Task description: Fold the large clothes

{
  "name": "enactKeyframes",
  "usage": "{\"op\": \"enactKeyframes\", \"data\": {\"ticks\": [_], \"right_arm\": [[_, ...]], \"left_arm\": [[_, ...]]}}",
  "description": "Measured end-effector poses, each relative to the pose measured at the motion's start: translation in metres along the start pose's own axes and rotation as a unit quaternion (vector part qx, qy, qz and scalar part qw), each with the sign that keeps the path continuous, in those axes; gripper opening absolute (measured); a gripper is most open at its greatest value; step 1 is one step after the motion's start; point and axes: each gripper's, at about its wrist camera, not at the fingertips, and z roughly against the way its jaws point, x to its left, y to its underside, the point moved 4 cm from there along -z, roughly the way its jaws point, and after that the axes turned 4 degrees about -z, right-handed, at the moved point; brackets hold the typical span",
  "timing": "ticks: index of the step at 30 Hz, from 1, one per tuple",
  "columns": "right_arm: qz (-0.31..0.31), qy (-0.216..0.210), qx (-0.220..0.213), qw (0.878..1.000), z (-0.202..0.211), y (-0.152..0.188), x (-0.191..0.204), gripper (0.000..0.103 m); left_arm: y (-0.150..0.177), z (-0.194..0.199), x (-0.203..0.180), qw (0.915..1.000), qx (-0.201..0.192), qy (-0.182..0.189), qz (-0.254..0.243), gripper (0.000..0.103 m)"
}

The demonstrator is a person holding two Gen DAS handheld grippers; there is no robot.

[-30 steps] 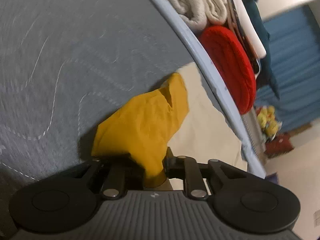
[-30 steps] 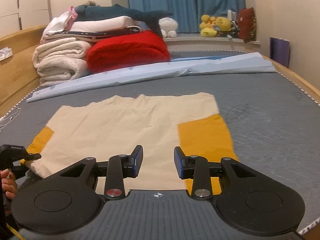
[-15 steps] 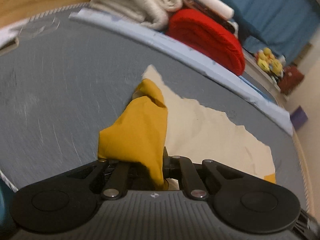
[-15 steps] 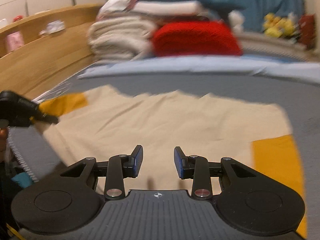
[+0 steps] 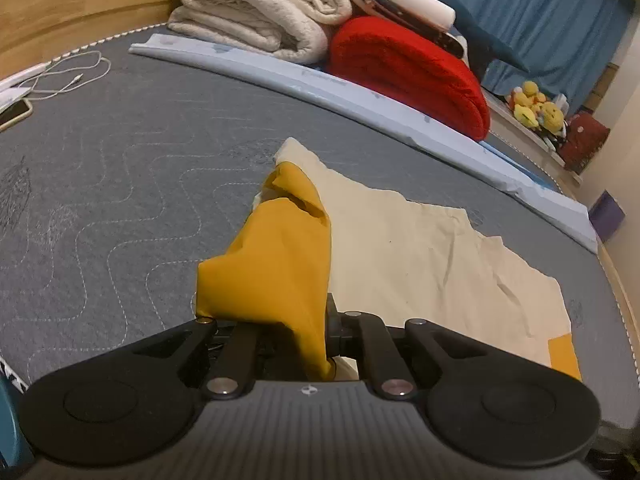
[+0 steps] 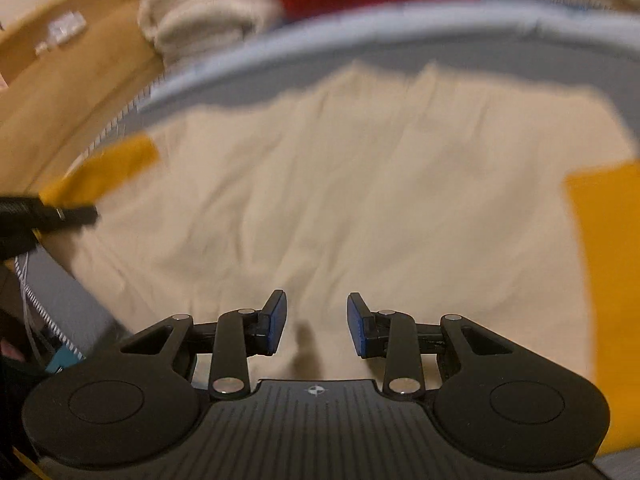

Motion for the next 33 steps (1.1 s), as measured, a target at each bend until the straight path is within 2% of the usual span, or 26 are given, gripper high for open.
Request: {"op": "enactKeyframes", "data": {"ticks": [4,8,12,15,17,20,22,24,26,28,30,31,33], "right_arm": [[0.009,0.027,-0.074,0.997,0.046,-0.015,-0.030,0.035],[-0.002,0.061,-0.131,0.990,0.096,-0.016,-0.077,0.035],[-0.026,0.086,-0.178,0.980,0.147,-0.012,-0.124,0.035],[-0.047,0.095,-0.211,0.972,0.178,-0.005,-0.156,0.035],[-0.056,0.109,-0.229,0.966,0.195,-0.001,-0.175,0.035],[-0.062,0.155,-0.267,0.949,0.218,0.003,-0.200,0.035],[-0.057,0.182,-0.286,0.939,0.233,0.008,-0.215,0.035],[-0.060,0.188,-0.296,0.934,0.241,0.010,-0.228,0.035],[-0.069,0.186,-0.299,0.933,0.246,0.011,-0.239,0.036],[-0.083,0.176,-0.298,0.935,0.249,0.011,-0.246,0.036],[-0.104,0.154,-0.288,0.940,0.247,0.010,-0.253,0.047],[-0.117,0.137,-0.278,0.944,0.243,0.008,-0.256,0.051],[-0.142,0.103,-0.252,0.952,0.234,0.009,-0.258,0.057]], "left_arm": [[0.000,0.004,-0.012,0.9997,-0.016,-0.011,-0.015,0.010],[-0.001,0.016,-0.048,0.9951,-0.048,-0.019,-0.084,0.009],[-0.004,0.040,-0.111,0.9797,-0.098,0.008,-0.175,0.009],[0.002,0.056,-0.174,0.9656,-0.119,0.033,-0.229,0.008],[0.011,0.065,-0.222,0.9547,-0.128,0.052,-0.264,0.008],[0.038,0.067,-0.293,0.9342,-0.133,0.070,-0.324,0.008],[0.064,0.062,-0.339,0.9187,-0.130,0.083,-0.364,0.008],[0.098,0.056,-0.379,0.8988,-0.122,0.100,-0.409,0.008],[0.137,0.045,-0.411,0.8808,-0.099,0.119,-0.447,0.008],[0.174,0.026,-0.432,0.8637,-0.056,0.141,-0.481,0.013],[0.205,0.003,-0.441,0.8483,0.022,0.180,-0.497,0.032],[0.215,-0.003,-0.442,0.8428,0.051,0.191,-0.501,0.035],[0.221,0.000,-0.433,0.8384,0.052,0.194,-0.507,0.045]]}}
